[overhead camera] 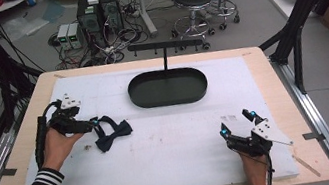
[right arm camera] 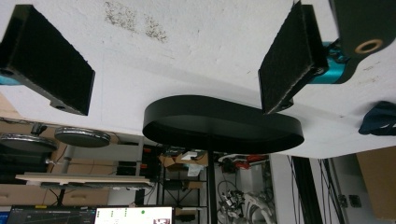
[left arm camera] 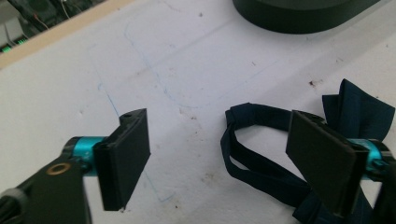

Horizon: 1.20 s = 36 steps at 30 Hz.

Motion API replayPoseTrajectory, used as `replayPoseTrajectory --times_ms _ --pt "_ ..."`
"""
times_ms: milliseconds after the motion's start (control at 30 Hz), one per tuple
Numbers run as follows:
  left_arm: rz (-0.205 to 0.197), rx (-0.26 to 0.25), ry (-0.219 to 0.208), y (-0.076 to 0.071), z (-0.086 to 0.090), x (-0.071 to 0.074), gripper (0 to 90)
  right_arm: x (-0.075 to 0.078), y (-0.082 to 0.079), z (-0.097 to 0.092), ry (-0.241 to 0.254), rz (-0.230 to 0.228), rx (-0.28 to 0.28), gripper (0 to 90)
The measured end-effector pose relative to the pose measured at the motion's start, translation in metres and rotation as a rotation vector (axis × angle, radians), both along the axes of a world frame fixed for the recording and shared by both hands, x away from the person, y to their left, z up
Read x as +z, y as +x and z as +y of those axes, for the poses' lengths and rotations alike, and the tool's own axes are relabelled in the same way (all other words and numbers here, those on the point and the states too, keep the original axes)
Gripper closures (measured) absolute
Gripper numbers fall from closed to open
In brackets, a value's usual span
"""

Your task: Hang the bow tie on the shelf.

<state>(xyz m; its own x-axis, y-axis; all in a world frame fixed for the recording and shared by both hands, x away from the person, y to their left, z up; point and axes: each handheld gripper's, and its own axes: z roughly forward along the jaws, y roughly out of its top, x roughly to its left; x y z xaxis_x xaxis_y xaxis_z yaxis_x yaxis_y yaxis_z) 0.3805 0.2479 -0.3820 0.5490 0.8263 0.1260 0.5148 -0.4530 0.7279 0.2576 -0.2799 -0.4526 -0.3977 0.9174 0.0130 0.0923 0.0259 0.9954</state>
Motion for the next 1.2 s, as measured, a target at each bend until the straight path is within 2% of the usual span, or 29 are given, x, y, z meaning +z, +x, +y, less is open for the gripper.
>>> replayPoseTrajectory --times_ms 33,433,900,1133,1200 --pt "0.019 -0.003 0.003 0.003 -0.002 -0.002 26.9 0.000 0.000 0.000 0.000 0.000 0.000 9.8" --pt "0.084 -0.009 0.045 0.016 -0.013 -0.014 28.5 0.000 0.000 0.000 0.001 -0.005 -0.002 9.8" --pt "0.154 0.001 0.117 0.018 -0.025 -0.027 31.4 0.000 0.000 0.000 0.001 -0.005 -0.003 9.8" --pt "0.189 0.024 0.121 0.015 -0.029 -0.038 31.9 0.000 0.000 -0.001 0.001 -0.006 -0.001 9.8" --pt "0.196 0.024 0.135 0.016 -0.031 -0.041 31.9 0.000 0.000 -0.001 0.001 -0.006 -0.002 9.8"
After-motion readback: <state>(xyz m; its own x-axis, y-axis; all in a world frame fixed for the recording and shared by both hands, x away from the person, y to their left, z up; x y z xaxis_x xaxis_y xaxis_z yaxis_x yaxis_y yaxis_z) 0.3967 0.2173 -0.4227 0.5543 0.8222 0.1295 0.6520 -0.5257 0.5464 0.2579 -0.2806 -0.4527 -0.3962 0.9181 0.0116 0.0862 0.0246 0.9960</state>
